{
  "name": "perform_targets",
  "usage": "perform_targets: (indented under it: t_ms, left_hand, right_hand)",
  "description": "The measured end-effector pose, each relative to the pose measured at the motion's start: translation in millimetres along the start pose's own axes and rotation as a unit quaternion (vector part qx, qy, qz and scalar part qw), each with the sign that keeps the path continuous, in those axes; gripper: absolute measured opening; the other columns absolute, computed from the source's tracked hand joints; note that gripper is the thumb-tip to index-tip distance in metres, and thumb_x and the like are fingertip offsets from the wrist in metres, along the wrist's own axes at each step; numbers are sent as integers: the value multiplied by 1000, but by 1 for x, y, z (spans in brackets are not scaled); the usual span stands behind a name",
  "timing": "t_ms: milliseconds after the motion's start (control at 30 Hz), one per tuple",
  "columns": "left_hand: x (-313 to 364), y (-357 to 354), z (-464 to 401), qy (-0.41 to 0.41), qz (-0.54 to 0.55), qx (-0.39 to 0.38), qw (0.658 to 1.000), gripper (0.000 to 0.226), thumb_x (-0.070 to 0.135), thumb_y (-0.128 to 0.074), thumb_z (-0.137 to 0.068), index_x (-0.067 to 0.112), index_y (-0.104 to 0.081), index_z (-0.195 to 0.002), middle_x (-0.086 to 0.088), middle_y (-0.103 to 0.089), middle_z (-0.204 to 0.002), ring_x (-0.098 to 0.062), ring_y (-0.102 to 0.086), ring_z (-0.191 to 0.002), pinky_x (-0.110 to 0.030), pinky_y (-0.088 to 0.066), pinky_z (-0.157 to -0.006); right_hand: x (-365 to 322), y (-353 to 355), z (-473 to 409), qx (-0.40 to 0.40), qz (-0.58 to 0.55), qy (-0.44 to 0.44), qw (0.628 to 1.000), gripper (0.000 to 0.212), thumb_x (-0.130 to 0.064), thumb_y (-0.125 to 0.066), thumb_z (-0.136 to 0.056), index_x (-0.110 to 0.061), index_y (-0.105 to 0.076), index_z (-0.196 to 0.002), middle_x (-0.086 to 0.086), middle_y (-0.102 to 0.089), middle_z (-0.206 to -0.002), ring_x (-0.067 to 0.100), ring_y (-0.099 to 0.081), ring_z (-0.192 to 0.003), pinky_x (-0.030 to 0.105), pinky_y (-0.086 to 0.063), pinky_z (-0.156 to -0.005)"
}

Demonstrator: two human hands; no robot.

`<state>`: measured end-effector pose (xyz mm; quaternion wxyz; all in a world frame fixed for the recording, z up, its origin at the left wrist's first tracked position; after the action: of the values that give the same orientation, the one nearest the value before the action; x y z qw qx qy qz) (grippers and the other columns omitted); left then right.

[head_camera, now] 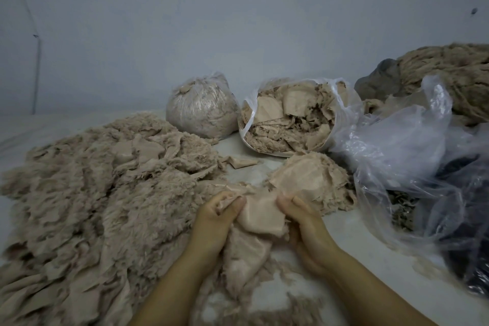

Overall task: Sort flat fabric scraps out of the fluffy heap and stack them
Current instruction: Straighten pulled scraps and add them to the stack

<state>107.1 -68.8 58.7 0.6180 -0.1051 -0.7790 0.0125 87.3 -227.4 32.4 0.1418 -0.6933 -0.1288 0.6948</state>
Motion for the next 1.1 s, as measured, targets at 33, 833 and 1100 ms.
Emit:
perform_targets:
  t_ms: [33,833,1100]
  left_hand:
    - [2,-3,1,-16,-54,-8,998,7,4,-63,-85,5,-69,-84,-10,-70,-82,-18,-63,-77,-27,-51,-70]
    - [-3,13,-5,15,18,89,996,35,13,-41,-99,8,-45,-65,0,-43,-52,-13,-38,-51,-26,-35,-54]
    - [-12,-20,4,-4,-169,-147,975,7,24,-66,-86,18,-64,-85,10,-67,-75,-4,-62,-70,-18,-48,-64]
  right_hand:
    - [1,-5,2,-21,38,-4,999,19,-30,-72,-80,-13,-66,-85,8,-64,-82,21,-59,-75,34,-47,-67]
    - [-13,-18,9,-11,129,91,987,23,-16,-60,-89,-15,-59,-67,4,-55,-63,15,-49,-60,20,-42,-53]
    - [-15,-15,4,23,107,91,990,23,-16,-64,-87,-18,-68,-65,3,-65,-64,12,-60,-58,23,-49,-53]
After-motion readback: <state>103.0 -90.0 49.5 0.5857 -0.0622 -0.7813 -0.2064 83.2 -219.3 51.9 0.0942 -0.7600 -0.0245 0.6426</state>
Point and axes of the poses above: each hand's wrist, its own z-axis away from the middle knuckle, its own y-axis out of the back of the hand, x = y × z, the point moved 7 cm from there along -z, towards the middle knuckle
